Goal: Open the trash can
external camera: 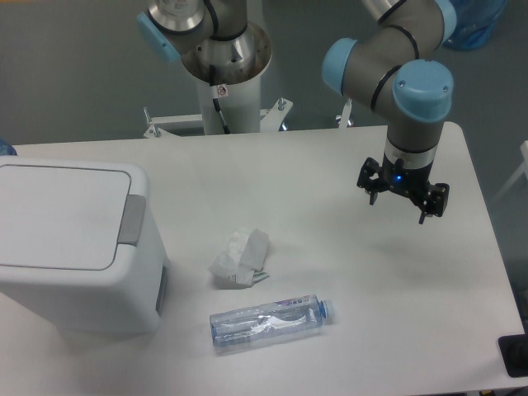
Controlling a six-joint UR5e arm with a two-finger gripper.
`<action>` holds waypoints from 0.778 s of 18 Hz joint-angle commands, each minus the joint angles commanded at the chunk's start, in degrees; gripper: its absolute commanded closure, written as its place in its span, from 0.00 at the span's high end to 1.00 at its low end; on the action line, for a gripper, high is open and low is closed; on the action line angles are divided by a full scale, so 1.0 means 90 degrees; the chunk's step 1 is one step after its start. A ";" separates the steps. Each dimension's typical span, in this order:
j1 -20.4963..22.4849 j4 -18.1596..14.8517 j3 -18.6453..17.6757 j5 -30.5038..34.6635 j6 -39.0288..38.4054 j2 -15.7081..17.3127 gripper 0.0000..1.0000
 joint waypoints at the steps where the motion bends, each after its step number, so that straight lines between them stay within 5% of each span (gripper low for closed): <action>1: 0.0000 0.0000 0.0000 0.0000 -0.0010 0.0000 1.00; 8: -0.0078 0.0243 -0.0039 -0.0563 -0.0068 0.0010 1.00; 14: -0.0107 0.0352 0.0136 -0.1533 -0.2000 0.0088 1.00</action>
